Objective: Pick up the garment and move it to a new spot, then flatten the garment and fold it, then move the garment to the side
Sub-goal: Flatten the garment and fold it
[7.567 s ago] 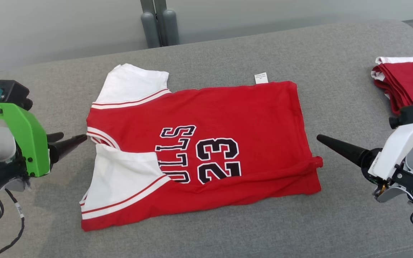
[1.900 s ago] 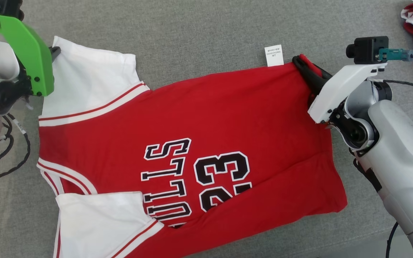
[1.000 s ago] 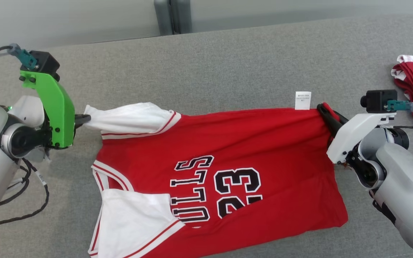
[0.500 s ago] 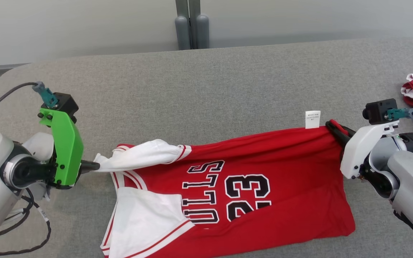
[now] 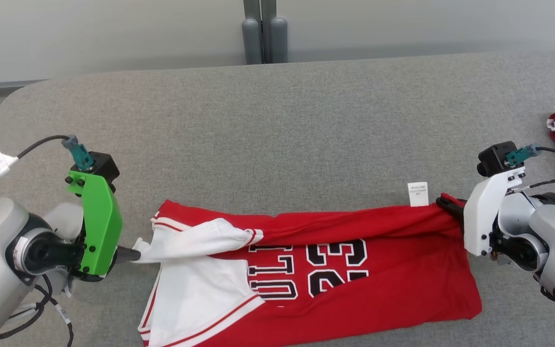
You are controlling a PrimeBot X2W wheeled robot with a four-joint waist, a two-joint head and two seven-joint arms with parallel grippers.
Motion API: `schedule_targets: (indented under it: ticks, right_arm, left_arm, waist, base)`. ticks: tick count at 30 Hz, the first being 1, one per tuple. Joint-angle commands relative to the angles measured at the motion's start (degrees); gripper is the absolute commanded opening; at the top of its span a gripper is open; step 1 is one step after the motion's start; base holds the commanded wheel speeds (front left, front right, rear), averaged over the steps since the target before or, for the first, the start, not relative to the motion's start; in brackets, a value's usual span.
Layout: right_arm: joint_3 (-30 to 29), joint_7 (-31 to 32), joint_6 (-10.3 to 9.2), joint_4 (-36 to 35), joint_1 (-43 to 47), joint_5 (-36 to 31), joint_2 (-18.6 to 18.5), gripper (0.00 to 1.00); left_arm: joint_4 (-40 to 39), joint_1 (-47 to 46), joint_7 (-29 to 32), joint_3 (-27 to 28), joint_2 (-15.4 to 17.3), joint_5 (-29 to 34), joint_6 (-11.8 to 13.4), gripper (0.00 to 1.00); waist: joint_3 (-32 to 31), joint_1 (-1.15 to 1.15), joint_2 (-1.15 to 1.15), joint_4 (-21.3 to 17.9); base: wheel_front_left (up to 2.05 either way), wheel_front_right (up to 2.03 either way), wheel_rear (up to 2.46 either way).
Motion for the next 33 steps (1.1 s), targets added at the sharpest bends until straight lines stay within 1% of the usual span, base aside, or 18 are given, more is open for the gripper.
schedule_targets:
  ticks: [1,7,13,23,24,25,27,28,29,30,31,32,33]
  right_arm:
    - [0.8,1.3,0.01,-0.5,-0.5,0.7,-1.0,0.00]
    - [3.5,5.0,0.01,-1.8,-1.9,2.4,-3.0,0.00]
    - [5.3,7.5,0.01,-2.2,-2.4,4.7,-4.2,0.00]
    - [7.3,11.8,0.01,-1.8,-2.5,8.0,-5.0,0.00]
    - [7.5,11.9,0.01,-1.7,-2.5,8.2,-4.9,0.05]
    - [7.6,12.0,0.01,-1.6,-2.6,8.2,-4.8,0.21]
    - [7.9,12.4,0.01,-1.6,-2.3,8.5,-4.5,0.34]
    - [8.0,12.4,0.01,-1.7,-2.1,8.7,-4.3,0.44]
    - [8.1,12.5,0.01,-1.8,-2.0,8.9,-4.2,0.50]
    - [8.3,12.6,0.01,-1.8,-1.8,8.8,-4.1,0.77]
    - [8.4,12.6,0.01,-1.9,-1.7,8.9,-4.1,0.96]
    - [8.5,12.7,0.01,-2.0,-1.5,9.2,-4.0,1.00]
    - [8.6,12.7,0.01,-2.0,-1.3,9.3,-3.9,1.00]
  left_arm:
    - [-0.4,1.1,0.6,-0.2,0.5,-0.3,0.5,0.00]
    - [-1.5,2.2,2.4,-1.2,1.1,-0.7,1.5,0.00]
    - [-2.1,3.4,3.0,-1.9,1.0,-1.2,1.8,0.00]
    - [-1.8,4.9,3.7,-3.0,0.5,-1.5,1.9,0.00]
    - [-1.7,5.0,3.6,-3.0,0.4,-1.5,1.9,0.00]
    - [-1.5,5.2,3.6,-3.1,0.3,-1.4,1.9,0.00]
    - [-1.2,5.5,3.5,-3.3,0.1,-1.3,1.9,0.00]
    - [-1.1,5.7,3.4,-3.4,0.0,-1.3,1.8,0.00]
    - [-0.9,5.8,3.2,-3.6,-0.1,-1.1,1.7,0.00]
    - [-0.6,6.0,3.1,-3.8,-0.2,-0.8,1.6,0.02]
    - [-0.4,6.2,3.1,-3.9,-0.4,-0.8,1.5,0.10]
    - [-0.1,6.3,2.9,-4.0,-0.5,-0.9,1.4,0.38]
    - [0.1,6.4,2.8,-4.0,-0.7,-0.9,1.3,0.73]
  waist:
    - [0.0,0.00,0.00,0.0]
    - [0.3,0.00,0.00,-0.1]
    - [0.4,0.00,0.00,0.1]
    - [0.0,0.00,0.00,-0.1]
    - [-0.1,0.00,0.00,-0.2]
    - [-0.1,0.00,0.00,-0.2]
    - [-0.3,0.00,0.00,-0.4]
    - [-0.3,0.00,0.00,-0.5]
    - [-0.4,0.00,0.00,-0.6]
    - [-0.5,0.00,0.00,-0.7]
    - [-0.5,0.00,0.00,-0.7]
    - [-0.6,0.00,0.00,-0.8]
    - [-0.7,0.00,0.00,-0.9]
  base:
    - [0.00,0.00,0.00]
    - [0.00,0.00,0.00]
    - [0.00,0.00,0.00]
    - [0.00,0.00,0.00]
    - [0.00,0.00,0.00]
    - [0.00,0.00,0.00]
    - [0.00,0.00,0.00]
    - [0.00,0.00,0.00]
    - [0.00,0.00,0.00]
    - [0.00,0.00,0.00]
    - [0.00,0.00,0.00]
    - [0.00,0.00,0.00]
    - [0.00,0.00,0.00]
